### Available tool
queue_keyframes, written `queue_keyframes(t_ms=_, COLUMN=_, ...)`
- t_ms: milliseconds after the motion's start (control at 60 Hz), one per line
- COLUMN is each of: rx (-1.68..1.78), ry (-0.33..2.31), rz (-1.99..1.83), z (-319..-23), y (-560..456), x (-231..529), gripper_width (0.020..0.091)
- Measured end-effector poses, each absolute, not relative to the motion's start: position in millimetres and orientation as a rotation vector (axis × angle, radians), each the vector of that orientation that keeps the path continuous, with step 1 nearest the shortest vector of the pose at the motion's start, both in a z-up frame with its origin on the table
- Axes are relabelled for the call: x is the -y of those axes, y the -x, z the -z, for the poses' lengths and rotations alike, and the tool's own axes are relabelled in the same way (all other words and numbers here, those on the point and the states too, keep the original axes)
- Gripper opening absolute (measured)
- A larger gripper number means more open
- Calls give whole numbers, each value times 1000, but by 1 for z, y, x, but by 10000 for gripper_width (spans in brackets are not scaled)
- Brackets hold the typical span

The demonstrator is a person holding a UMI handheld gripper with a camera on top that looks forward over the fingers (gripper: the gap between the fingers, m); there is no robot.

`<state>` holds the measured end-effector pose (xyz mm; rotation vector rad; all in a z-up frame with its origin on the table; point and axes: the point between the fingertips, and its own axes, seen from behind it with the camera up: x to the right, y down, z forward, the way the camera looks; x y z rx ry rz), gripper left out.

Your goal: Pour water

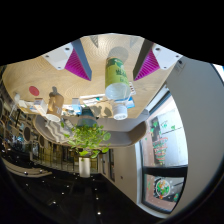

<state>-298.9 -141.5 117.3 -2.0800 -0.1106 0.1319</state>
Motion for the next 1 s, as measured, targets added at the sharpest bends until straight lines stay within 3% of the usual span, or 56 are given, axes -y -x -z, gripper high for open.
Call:
queue_keyframes(t_ms=233, rx=90, ry=2039, rz=-77, z=-80, y=313, x=81, gripper_width=809)
queue_keyframes(t_ms=300, rx=86, ry=2029, rz=-89, z=-73, y=317, x=72, gripper_width=709)
queue_keyframes(t_ms=367, rx=73, ry=2016, rz=-99, z=-73, y=318, x=67, gripper_width=545)
queue_keyframes(t_ms=683, rx=84, ry=2003, rz=-117, z=-79, y=317, x=62, gripper_width=390)
queue_keyframes(t_ms=833, rx=3, ry=1977, rz=-241, z=-116, y=314, x=53, gripper_width=390)
queue_keyframes(t_ms=1000, rx=-204, ry=1874, rz=-509, z=-195, y=293, x=17, gripper_width=388)
